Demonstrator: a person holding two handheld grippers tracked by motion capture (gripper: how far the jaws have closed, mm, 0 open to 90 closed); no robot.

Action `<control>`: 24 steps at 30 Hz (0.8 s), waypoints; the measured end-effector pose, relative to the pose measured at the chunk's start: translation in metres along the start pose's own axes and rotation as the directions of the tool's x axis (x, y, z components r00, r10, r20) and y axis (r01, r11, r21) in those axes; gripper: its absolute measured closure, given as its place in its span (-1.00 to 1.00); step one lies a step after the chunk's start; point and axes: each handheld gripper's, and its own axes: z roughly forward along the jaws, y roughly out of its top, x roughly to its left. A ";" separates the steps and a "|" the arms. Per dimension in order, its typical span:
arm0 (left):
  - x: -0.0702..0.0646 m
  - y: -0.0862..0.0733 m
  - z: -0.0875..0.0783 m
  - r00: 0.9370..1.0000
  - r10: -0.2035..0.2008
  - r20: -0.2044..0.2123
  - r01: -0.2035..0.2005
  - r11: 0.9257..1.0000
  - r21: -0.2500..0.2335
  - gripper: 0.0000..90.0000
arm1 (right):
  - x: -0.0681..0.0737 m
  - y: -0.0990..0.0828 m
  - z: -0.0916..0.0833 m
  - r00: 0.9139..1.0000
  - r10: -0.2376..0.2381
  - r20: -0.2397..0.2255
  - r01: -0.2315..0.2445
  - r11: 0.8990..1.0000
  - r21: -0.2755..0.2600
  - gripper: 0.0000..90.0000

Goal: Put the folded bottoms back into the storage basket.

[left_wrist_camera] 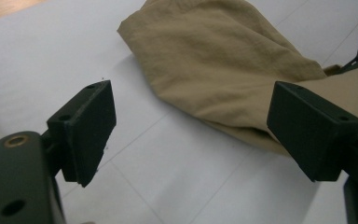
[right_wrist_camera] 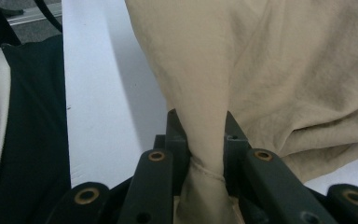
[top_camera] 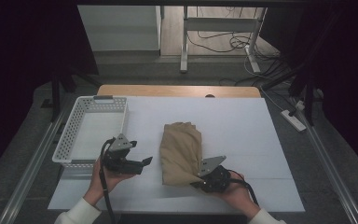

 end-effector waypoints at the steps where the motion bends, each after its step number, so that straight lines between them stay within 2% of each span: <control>1: 0.000 0.002 0.002 1.000 0.004 0.001 -0.004 1.000 0.006 -0.64 | 0.000 0.000 0.000 1.000 0.000 -0.001 0.000 1.000 0.001 0.73; 9: 0.003 0.019 0.020 1.000 0.002 -0.012 -0.002 1.000 0.014 -0.67 | 0.001 0.000 0.001 1.000 0.001 0.000 -0.001 1.000 0.001 0.73; 17: 0.006 0.037 0.044 1.000 0.001 -0.001 0.000 1.000 0.031 -0.67 | 0.001 -0.001 0.002 1.000 -0.002 -0.004 0.002 1.000 0.005 0.73; 24: 0.009 0.045 0.056 1.000 0.002 0.004 -0.003 0.999 0.046 -0.68 | 0.000 -0.001 0.002 1.000 -0.001 -0.006 0.001 1.000 0.001 0.73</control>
